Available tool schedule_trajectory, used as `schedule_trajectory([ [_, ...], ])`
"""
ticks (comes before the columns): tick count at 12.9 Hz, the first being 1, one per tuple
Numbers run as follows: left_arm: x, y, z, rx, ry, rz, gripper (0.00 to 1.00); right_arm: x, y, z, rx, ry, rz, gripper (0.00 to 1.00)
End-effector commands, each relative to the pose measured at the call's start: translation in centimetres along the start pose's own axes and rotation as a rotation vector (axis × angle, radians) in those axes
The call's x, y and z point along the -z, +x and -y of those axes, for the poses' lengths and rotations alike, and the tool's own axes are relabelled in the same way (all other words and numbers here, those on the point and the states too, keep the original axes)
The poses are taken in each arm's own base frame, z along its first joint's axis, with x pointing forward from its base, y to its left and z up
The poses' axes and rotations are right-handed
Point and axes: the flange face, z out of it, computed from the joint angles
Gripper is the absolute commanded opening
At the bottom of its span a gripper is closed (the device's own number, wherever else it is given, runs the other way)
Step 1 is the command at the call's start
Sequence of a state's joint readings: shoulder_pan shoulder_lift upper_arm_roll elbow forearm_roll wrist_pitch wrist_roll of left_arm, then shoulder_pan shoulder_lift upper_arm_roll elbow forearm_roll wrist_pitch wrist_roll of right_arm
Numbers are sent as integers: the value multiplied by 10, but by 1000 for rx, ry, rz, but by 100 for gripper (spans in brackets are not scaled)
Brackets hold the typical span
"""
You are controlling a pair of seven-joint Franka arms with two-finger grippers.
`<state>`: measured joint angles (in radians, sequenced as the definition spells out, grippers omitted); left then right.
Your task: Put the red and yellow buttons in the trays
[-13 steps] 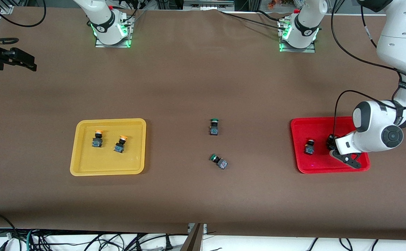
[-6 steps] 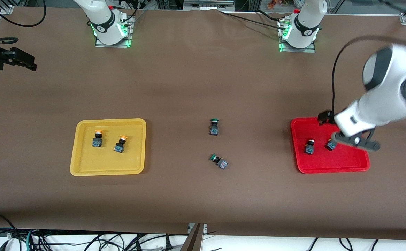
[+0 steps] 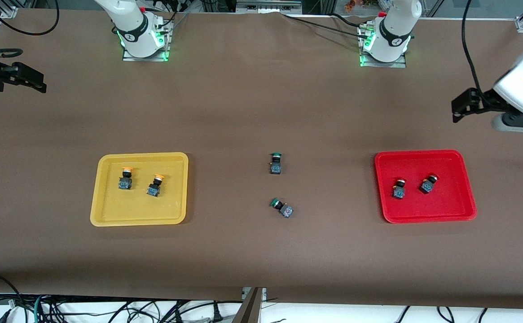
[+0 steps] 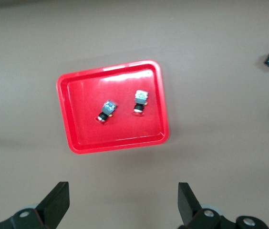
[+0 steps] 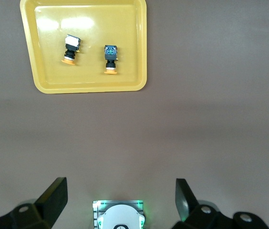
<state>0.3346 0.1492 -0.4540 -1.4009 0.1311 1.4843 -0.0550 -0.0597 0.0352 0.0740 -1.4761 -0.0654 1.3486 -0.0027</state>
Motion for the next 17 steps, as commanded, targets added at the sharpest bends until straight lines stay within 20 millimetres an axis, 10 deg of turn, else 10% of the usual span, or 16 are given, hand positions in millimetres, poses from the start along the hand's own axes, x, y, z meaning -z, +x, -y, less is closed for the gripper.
schedule_trajectory([
  [1, -7, 9, 11, 58, -73, 23, 100, 6, 3, -1, 12, 17, -8, 100],
  [17, -4, 1, -1, 61, -44, 23, 100, 3, 5, -1, 14, 18, -5, 100],
])
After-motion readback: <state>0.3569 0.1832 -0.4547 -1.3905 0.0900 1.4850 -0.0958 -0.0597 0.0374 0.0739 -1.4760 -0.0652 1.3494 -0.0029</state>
